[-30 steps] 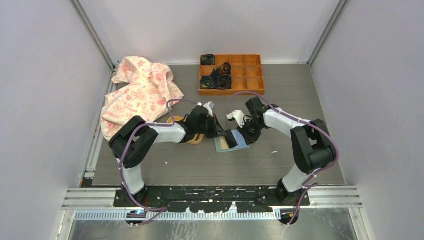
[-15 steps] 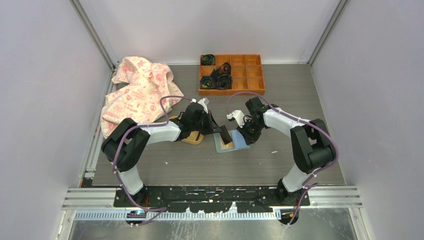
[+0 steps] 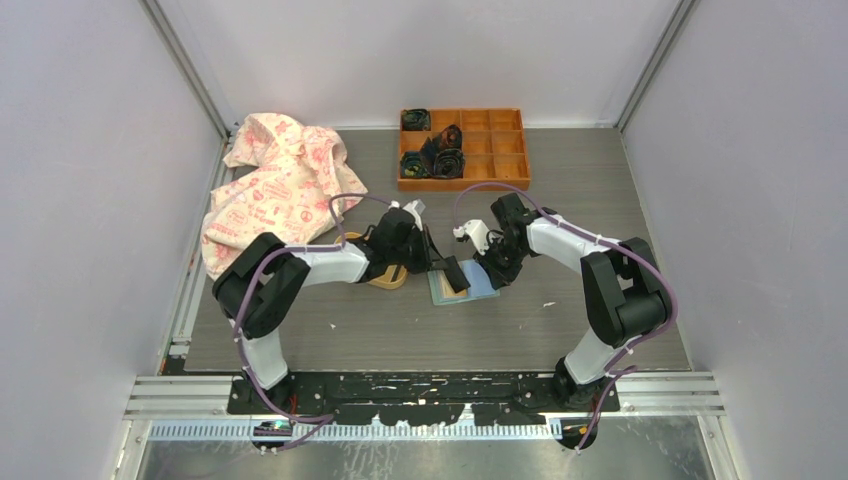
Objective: Put the credit cards into the card holder
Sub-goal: Insert the credit card into the card holder.
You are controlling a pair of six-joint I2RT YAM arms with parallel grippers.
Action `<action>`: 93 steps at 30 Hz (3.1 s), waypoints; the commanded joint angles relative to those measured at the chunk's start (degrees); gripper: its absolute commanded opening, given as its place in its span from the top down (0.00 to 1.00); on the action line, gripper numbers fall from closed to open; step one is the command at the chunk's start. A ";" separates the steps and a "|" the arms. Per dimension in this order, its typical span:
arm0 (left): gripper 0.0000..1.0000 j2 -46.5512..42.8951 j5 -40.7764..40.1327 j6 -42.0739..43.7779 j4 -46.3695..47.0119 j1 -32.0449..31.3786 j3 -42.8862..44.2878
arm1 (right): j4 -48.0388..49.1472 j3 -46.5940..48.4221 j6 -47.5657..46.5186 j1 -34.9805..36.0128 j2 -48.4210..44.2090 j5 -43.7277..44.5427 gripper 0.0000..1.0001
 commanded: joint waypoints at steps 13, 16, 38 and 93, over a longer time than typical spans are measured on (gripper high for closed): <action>1.00 4.59 1.06 -1.43 0.17 -1.98 3.89 | -0.61 1.98 0.44 0.39 -0.98 -0.47 0.93; 1.00 5.80 2.18 -2.22 0.95 -2.19 4.47 | -0.64 1.97 0.44 0.34 -1.04 -0.52 0.93; 1.00 11.63 10.33 -4.20 -12.38 -0.82 11.91 | -0.43 1.81 0.35 0.38 -2.73 -1.47 0.93; 0.94 16.48 12.32 -5.22 -10.54 0.10 15.83 | 9.74 -5.14 -4.88 17.04 -13.12 -2.22 0.90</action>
